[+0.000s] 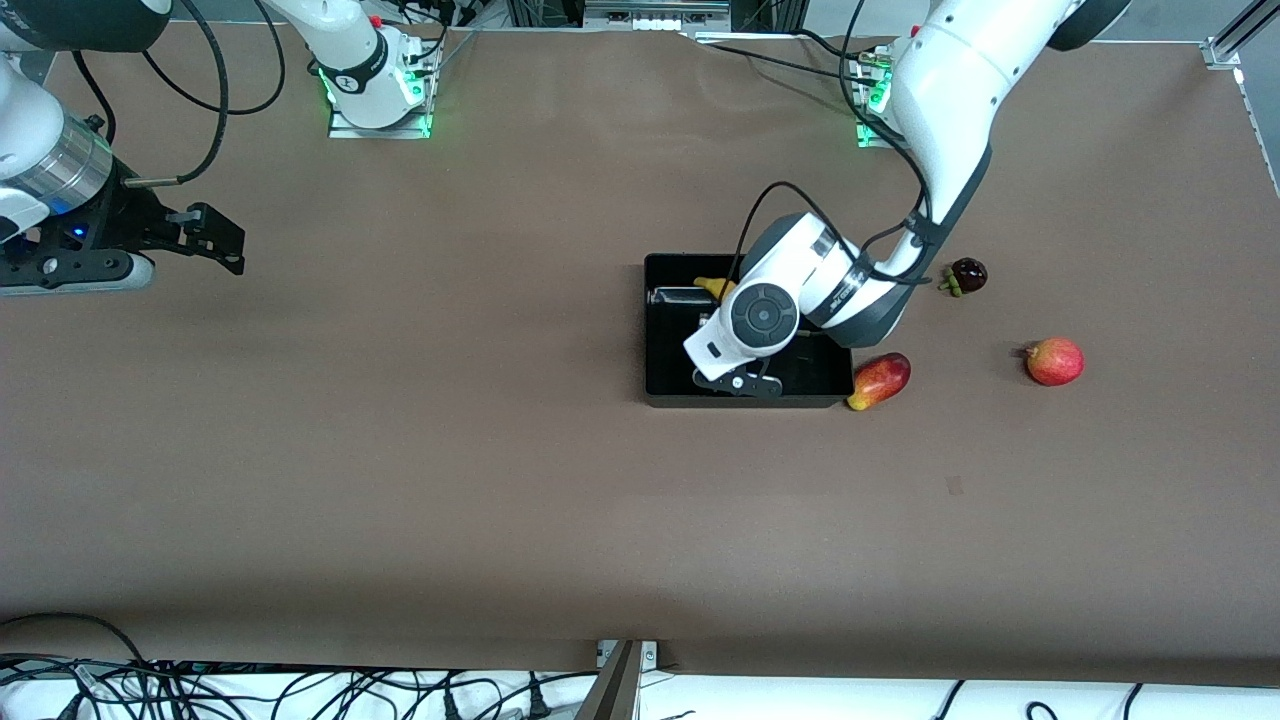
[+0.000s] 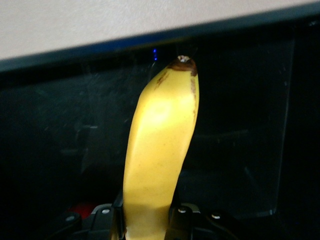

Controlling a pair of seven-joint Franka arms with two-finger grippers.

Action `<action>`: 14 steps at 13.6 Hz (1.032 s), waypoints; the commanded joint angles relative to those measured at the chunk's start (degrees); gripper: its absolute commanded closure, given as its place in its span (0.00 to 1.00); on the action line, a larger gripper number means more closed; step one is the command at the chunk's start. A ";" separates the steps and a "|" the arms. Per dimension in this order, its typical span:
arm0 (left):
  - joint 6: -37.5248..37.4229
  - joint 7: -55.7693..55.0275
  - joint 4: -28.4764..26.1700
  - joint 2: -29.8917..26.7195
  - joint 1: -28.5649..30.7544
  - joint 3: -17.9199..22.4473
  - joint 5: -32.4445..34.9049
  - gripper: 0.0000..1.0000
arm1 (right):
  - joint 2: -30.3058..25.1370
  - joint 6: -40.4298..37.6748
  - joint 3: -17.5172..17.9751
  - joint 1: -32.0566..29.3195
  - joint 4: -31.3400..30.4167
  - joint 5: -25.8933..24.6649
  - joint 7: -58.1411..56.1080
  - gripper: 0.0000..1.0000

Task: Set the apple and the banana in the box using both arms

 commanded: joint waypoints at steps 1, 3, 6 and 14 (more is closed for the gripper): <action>0.88 -5.74 0.72 0.82 -1.94 0.37 0.23 0.79 | 0.55 -0.72 0.66 -0.78 1.38 -0.09 0.12 0.00; 0.44 -8.13 0.72 0.47 -2.30 0.37 0.32 0.00 | 0.64 -0.64 0.66 -0.78 1.38 -0.09 0.12 0.00; -6.55 -7.79 1.76 -4.86 1.38 0.46 0.32 0.00 | 0.55 -0.64 0.66 -0.78 1.38 -0.09 0.12 0.00; -35.15 16.87 12.76 -22.55 21.85 0.11 -0.38 0.00 | 0.55 -0.64 0.66 -0.78 1.30 -0.09 0.12 0.00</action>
